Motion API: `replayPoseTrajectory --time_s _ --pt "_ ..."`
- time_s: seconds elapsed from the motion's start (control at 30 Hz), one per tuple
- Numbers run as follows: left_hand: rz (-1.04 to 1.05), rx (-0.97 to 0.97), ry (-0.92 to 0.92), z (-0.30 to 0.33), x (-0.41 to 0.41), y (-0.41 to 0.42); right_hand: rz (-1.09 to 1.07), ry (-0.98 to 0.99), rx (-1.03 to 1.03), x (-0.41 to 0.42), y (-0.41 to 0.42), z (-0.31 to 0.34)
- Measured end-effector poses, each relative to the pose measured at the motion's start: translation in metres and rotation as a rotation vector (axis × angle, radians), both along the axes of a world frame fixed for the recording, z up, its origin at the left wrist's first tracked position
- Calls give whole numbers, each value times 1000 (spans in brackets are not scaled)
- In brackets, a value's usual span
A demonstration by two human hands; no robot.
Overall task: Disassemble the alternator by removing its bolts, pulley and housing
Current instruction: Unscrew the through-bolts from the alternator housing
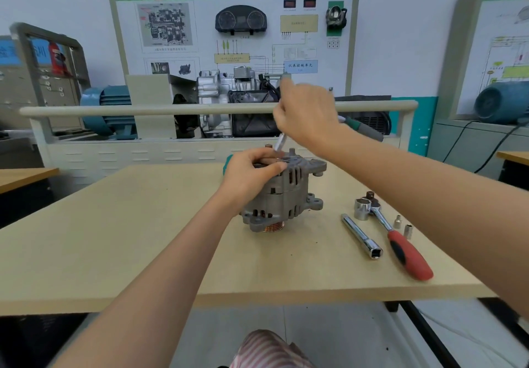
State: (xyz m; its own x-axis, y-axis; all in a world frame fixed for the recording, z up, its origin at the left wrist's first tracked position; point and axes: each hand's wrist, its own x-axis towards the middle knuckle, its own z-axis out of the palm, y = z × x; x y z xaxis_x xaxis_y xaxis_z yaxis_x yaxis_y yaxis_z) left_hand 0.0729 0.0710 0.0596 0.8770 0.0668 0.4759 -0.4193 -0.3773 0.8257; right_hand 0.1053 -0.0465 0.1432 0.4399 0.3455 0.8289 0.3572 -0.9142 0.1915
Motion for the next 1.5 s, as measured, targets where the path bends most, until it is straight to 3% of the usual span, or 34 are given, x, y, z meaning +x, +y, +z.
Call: replayPoseTrajectory --time_s 0.17,0.33,0.47,0.53,0.77,0.87,1.0,1.17,1.5 --pt "7 11 18 5 3 -2 48 137 373 4 -15 12" --pt "-8 -48 -93 22 4 -2 89 437 776 15 -37 2" --pt "69 -380 -121 46 10 12 184 610 1005 20 -44 -18" --pt "89 -483 -96 51 15 30 193 667 1005 22 -42 -27" --pt "304 -154 219 -8 28 101 166 757 966 28 -33 -45" --pt "348 -140 325 -44 30 122 164 753 957 27 -33 -45" --pt "414 170 304 -65 43 123 140 741 903 28 -33 -48" --pt "468 409 332 -72 62 125 139 759 876 32 -35 -50" --pt "434 522 278 -88 65 123 174 775 912 33 -39 -49"
